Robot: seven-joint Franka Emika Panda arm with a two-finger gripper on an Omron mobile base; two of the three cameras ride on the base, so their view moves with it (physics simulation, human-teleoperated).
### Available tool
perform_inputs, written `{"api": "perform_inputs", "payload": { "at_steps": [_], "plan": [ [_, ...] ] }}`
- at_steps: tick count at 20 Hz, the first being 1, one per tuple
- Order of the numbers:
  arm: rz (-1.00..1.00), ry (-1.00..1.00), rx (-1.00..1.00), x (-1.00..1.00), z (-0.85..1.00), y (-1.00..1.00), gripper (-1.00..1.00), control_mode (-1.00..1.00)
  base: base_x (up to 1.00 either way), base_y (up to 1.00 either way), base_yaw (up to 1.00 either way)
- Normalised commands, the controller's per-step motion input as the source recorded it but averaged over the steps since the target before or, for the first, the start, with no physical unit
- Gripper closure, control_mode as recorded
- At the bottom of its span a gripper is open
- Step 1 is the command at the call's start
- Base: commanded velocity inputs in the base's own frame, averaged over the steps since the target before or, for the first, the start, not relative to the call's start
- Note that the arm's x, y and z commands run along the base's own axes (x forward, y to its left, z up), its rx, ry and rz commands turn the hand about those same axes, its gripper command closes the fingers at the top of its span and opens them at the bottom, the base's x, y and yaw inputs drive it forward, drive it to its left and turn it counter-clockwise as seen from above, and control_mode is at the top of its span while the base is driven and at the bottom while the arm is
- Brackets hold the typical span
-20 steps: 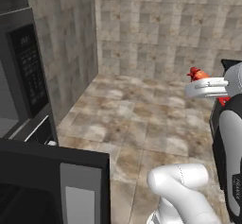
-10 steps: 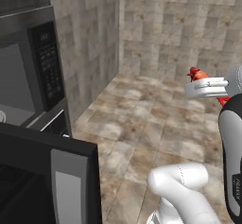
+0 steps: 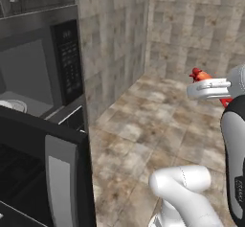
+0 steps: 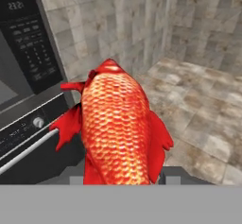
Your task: Transport the fish from the fridge to the microwave and turn on the microwave.
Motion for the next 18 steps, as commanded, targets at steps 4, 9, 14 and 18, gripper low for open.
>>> {"api": "perform_inputs", "payload": {
  "at_steps": [4,9,14,18],
  "plan": [
    [0.0,0.0,0.0,0.0,0.0,0.0,1.0,1.0,0.21,0.0,0.35],
    [0.0,0.0,0.0,0.0,0.0,0.0,1.0,1.0,0.11,0.01,0.38],
    [0.0,0.0,0.0,0.0,0.0,0.0,1.0,1.0,0.13,0.0,0.39],
    [0.0,0.0,0.0,0.0,0.0,0.0,1.0,1.0,0.2,0.0,0.4]
  ]
}}
